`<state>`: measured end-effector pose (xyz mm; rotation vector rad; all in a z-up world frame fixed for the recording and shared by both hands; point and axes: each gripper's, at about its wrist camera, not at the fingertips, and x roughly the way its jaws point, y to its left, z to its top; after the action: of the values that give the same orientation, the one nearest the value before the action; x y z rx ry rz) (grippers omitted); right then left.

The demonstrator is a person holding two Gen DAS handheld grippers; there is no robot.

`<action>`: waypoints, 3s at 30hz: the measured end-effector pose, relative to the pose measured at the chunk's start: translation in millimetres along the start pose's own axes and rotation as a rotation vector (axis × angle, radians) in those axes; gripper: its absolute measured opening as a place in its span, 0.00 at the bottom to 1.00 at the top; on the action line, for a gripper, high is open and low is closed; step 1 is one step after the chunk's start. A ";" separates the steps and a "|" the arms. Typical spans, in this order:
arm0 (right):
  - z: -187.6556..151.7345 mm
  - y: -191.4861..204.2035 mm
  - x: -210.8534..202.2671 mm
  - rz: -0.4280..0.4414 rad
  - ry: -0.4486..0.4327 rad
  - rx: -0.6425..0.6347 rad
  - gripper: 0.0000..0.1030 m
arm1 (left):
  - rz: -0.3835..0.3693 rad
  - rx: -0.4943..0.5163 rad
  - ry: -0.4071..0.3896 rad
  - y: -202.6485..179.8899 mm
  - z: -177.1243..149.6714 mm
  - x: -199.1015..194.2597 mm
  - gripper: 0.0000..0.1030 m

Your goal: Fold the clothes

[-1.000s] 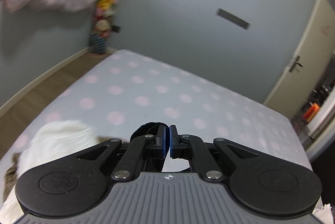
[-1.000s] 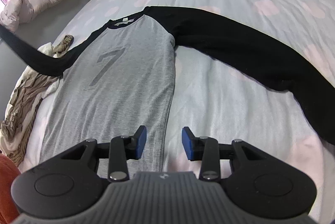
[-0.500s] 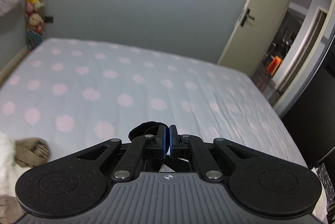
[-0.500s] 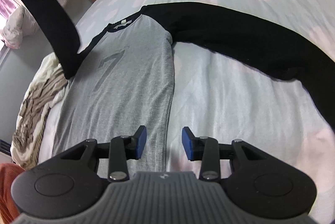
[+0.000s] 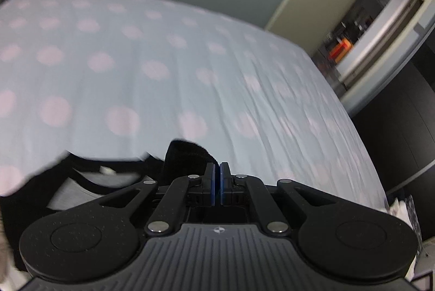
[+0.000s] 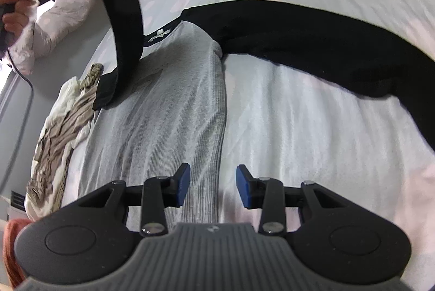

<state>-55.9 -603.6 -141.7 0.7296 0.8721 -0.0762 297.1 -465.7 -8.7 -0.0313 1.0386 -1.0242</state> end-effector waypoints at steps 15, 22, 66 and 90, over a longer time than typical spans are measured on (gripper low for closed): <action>2.9 -18.2 9.0 0.051 0.002 0.074 0.40 | -0.086 -0.014 0.259 -13.9 -51.7 124.7 0.04; 2.6 -20.5 7.6 0.046 -0.014 0.095 0.40 | -0.063 -0.014 0.212 -1.2 -54.3 84.2 0.17; -15.3 -116.0 -97.0 -0.731 -0.333 0.390 0.20 | 0.328 -0.096 0.005 150.1 -172.2 -64.3 0.19; 120.0 36.6 -161.4 -0.663 -0.490 0.014 0.04 | 0.343 -0.101 -0.103 179.6 -162.6 -97.8 0.19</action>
<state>-68.8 -685.4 45.2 0.3799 0.6073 -0.8186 291.8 -226.5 -113.8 0.0116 0.9606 -0.6528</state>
